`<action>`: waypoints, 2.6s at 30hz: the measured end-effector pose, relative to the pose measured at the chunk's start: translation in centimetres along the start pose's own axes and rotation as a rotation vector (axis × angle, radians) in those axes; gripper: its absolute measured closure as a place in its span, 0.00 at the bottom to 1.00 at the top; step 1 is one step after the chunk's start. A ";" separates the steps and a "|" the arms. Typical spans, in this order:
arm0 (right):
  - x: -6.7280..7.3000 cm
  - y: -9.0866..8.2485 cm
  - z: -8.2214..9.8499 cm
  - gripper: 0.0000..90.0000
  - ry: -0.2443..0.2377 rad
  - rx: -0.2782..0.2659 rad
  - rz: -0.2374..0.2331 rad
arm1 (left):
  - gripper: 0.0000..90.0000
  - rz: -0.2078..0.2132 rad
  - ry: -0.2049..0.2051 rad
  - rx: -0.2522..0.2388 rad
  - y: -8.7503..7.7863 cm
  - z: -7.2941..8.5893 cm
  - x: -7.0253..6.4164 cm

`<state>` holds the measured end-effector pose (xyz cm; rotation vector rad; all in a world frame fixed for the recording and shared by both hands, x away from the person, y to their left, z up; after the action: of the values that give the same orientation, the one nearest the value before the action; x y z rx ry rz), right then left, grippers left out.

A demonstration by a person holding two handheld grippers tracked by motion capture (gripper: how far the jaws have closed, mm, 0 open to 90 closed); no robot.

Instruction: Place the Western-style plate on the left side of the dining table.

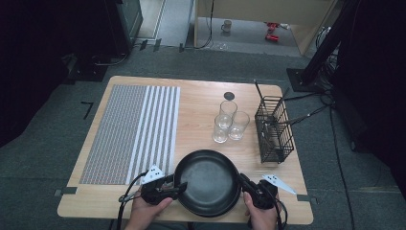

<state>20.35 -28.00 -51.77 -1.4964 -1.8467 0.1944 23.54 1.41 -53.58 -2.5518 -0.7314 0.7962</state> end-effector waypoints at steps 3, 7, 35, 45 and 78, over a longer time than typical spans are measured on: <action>0.0 0.0 0.0 0.91 0.002 -0.002 0.000 | 0.48 0.000 0.000 0.000 0.0 0.0 0.0; 0.1 0.0 0.0 0.91 -0.001 -0.006 0.005 | 0.47 -0.005 0.013 0.001 0.1 0.0 -0.1; 0.1 0.0 -0.2 0.83 -0.088 -0.017 0.037 | 0.47 0.013 0.048 -0.004 0.2 0.1 -0.4; 0.3 0.0 0.1 0.87 -0.083 -0.026 0.071 | 0.46 0.041 0.035 0.013 0.3 0.2 -0.4; 0.0 -1.1 -1.0 0.92 -0.010 -0.022 -0.039 | 0.39 0.015 0.077 0.012 0.4 0.2 -0.7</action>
<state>20.06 -28.67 -50.47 -1.4761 -1.8899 0.1634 23.09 0.71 -53.59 -2.5645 -0.6825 0.7011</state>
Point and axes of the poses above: each handheld gripper's, and its own axes: y roughly forward along the jaws, z roughly out of its underside, x roughly to its left, the point moved 4 cm from there along y, roughly forward along the jaws, and after that the axes turned 6 degrees about z, right-handed, at the moved point
